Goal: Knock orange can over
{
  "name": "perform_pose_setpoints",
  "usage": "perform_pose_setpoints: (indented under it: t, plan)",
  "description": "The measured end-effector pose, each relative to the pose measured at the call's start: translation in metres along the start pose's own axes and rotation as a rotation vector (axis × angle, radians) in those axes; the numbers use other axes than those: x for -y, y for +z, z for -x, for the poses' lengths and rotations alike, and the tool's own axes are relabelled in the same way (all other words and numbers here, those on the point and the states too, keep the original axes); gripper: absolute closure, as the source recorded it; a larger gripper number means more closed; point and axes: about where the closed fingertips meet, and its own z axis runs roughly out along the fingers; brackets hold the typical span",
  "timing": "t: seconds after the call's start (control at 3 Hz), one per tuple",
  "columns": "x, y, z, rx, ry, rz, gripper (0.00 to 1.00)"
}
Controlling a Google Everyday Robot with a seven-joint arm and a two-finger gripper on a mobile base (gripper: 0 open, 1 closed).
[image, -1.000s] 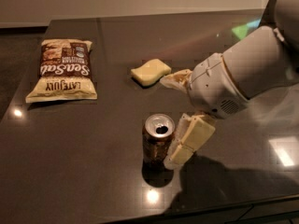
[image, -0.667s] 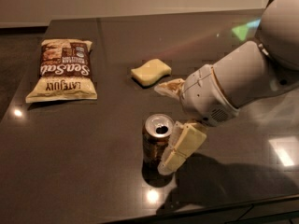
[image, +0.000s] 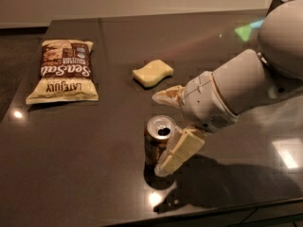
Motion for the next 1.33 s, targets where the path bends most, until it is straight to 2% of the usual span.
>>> perform_pose_setpoints:
  t: [0.33,0.67,1.0,1.33]
  plan:
    - [-0.003,-0.002,0.004,0.022,-0.002,0.006,0.35]
    - [-0.004,-0.008,0.006,0.036,-0.002,0.008,0.67]
    - [0.017,-0.034,0.004,-0.044,0.046,-0.026,0.97]
    - [0.043,-0.054,-0.005,-0.177,0.085,-0.056,1.0]
